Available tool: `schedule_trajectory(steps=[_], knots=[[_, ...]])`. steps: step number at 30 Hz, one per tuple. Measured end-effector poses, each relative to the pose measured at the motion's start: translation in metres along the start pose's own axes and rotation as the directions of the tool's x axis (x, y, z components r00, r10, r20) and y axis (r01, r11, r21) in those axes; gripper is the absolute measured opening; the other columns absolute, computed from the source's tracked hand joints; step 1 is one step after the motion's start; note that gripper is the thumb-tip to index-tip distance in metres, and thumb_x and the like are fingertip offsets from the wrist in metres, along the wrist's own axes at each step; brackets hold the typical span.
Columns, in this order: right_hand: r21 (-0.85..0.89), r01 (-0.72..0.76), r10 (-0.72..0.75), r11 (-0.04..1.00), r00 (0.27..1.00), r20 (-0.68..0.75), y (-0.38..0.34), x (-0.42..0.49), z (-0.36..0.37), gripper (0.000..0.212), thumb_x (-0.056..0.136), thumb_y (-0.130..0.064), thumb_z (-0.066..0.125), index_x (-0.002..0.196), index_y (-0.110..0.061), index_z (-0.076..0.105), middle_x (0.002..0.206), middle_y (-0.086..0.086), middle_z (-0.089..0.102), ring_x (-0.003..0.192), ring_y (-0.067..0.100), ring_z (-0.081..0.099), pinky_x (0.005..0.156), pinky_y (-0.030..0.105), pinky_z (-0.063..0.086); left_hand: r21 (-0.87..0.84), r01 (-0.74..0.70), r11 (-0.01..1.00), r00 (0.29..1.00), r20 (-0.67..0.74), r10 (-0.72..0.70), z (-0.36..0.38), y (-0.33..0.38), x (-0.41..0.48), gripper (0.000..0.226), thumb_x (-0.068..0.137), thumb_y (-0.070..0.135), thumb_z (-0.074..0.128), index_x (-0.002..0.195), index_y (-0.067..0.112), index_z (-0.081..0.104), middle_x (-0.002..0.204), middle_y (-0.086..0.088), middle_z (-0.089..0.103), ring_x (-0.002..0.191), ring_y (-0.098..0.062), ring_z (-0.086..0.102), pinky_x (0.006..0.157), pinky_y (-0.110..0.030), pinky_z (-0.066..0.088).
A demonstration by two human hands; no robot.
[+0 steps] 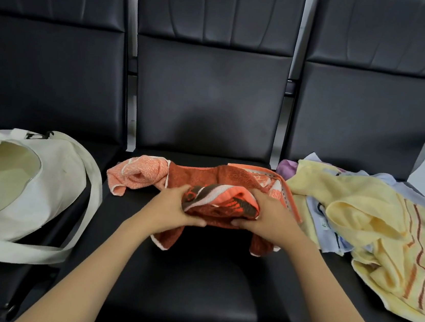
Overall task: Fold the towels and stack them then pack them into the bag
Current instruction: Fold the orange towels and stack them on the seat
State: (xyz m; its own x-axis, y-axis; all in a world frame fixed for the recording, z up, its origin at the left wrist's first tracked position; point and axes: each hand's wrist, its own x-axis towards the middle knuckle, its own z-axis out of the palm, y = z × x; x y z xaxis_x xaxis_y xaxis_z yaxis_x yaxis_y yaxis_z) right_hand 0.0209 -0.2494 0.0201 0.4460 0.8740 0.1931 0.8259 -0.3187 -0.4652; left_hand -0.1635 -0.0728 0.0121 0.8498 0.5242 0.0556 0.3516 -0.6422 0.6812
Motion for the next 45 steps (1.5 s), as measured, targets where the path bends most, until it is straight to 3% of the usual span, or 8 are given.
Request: schedule_trajectory(steps=[8, 12, 16, 22, 27, 31, 40, 45], knots=[[-0.236, -0.245, 0.322, 0.940, 0.866, 0.382, 0.026, 0.005, 0.035, 0.058, 0.072, -0.033, 0.076, 0.117, -0.010, 0.048, 0.116, 0.007, 0.042, 0.106, 0.025, 0.050, 0.079, 0.028, 0.038, 0.307, 0.202, 0.930, 0.928, 0.245, -0.282, 0.020, -0.023, 0.005, 0.060, 0.059, 0.045, 0.084, 0.096, 0.005, 0.060, 0.096, 0.000, 0.050, 0.086, -0.019, 0.056, 0.072, -0.031, 0.049], [-0.323, -0.207, 0.308, 0.924, 0.902, 0.302, 0.029, 0.007, 0.036, 0.038, 0.073, -0.036, 0.070, 0.102, -0.013, 0.062, 0.099, 0.006, 0.044, 0.107, 0.027, 0.047, 0.074, 0.028, 0.035, 0.330, 0.182, 0.926, 0.948, 0.190, -0.254, 0.023, -0.030, 0.007, 0.072, 0.065, 0.043, 0.082, 0.120, 0.003, 0.056, 0.114, -0.003, 0.045, 0.103, -0.021, 0.052, 0.088, -0.032, 0.047], [-0.355, -0.205, 0.296, 0.912, 0.929, 0.224, 0.027, 0.002, 0.039, 0.036, 0.075, -0.035, 0.066, 0.105, -0.014, 0.065, 0.116, 0.011, 0.049, 0.114, 0.029, 0.044, 0.089, 0.033, 0.043, 0.372, 0.133, 0.918, 0.976, 0.111, -0.186, 0.026, -0.032, 0.004, 0.045, 0.070, 0.042, 0.077, 0.099, 0.010, 0.063, 0.108, -0.002, 0.043, 0.104, -0.020, 0.045, 0.090, -0.032, 0.042], [-0.114, -0.188, 0.184, 0.975, 0.982, -0.045, 0.011, -0.003, 0.010, 0.042, 0.071, -0.039, 0.058, 0.106, -0.017, 0.062, 0.119, 0.004, 0.060, 0.115, 0.026, 0.053, 0.093, 0.035, 0.044, 0.379, -0.021, 0.925, 0.999, -0.019, 0.031, 0.012, -0.019, -0.001, 0.065, 0.076, 0.040, 0.073, 0.131, 0.012, 0.053, 0.145, -0.002, 0.040, 0.139, -0.024, 0.028, 0.116, -0.035, 0.015], [-0.043, -0.234, 0.227, 0.971, 0.965, -0.129, -0.024, 0.017, -0.047, 0.024, 0.074, -0.033, 0.059, 0.094, -0.022, 0.055, 0.089, -0.005, 0.064, 0.093, 0.025, 0.062, 0.073, 0.033, 0.046, 0.163, 0.030, 0.986, 0.999, -0.033, -0.025, -0.044, 0.025, 0.012, 0.041, 0.065, 0.040, 0.079, 0.082, 0.026, 0.044, 0.084, 0.004, 0.061, 0.086, -0.024, 0.059, 0.075, -0.036, 0.045], [-0.042, -0.258, 0.248, 0.965, 0.954, -0.168, -0.059, 0.038, -0.106, 0.037, 0.072, -0.038, 0.069, 0.096, -0.017, 0.050, 0.100, 0.008, 0.064, 0.097, 0.034, 0.059, 0.078, 0.040, 0.048, 0.122, 0.014, 0.992, 0.989, -0.146, 0.004, -0.104, 0.066, 0.027, 0.046, 0.066, 0.039, 0.085, 0.088, 0.022, 0.048, 0.086, 0.002, 0.063, 0.080, -0.017, 0.058, 0.069, -0.032, 0.044], [0.088, -0.204, 0.182, 0.975, 0.960, 0.210, -0.102, 0.038, -0.207, 0.030, 0.068, -0.025, 0.083, 0.095, -0.021, 0.073, 0.093, -0.001, 0.074, 0.087, 0.019, 0.071, 0.077, 0.028, 0.056, -0.074, -0.003, 0.997, 0.972, 0.235, 0.021, -0.194, 0.130, 0.013, 0.044, 0.072, 0.010, 0.081, 0.112, 0.019, 0.065, 0.103, -0.001, 0.074, 0.094, -0.019, 0.071, 0.086, -0.034, 0.056], [-0.014, -0.256, 0.244, 0.967, 0.902, 0.356, -0.087, 0.044, -0.190, 0.036, 0.068, -0.019, 0.083, 0.102, -0.013, 0.072, 0.098, 0.007, 0.074, 0.091, 0.025, 0.071, 0.083, 0.033, 0.057, 0.208, 0.025, 0.978, 0.958, 0.274, -0.083, -0.183, 0.121, 0.019, 0.032, 0.072, 0.015, 0.080, 0.100, 0.021, 0.066, 0.099, 0.002, 0.073, 0.090, -0.017, 0.071, 0.084, -0.028, 0.055]])
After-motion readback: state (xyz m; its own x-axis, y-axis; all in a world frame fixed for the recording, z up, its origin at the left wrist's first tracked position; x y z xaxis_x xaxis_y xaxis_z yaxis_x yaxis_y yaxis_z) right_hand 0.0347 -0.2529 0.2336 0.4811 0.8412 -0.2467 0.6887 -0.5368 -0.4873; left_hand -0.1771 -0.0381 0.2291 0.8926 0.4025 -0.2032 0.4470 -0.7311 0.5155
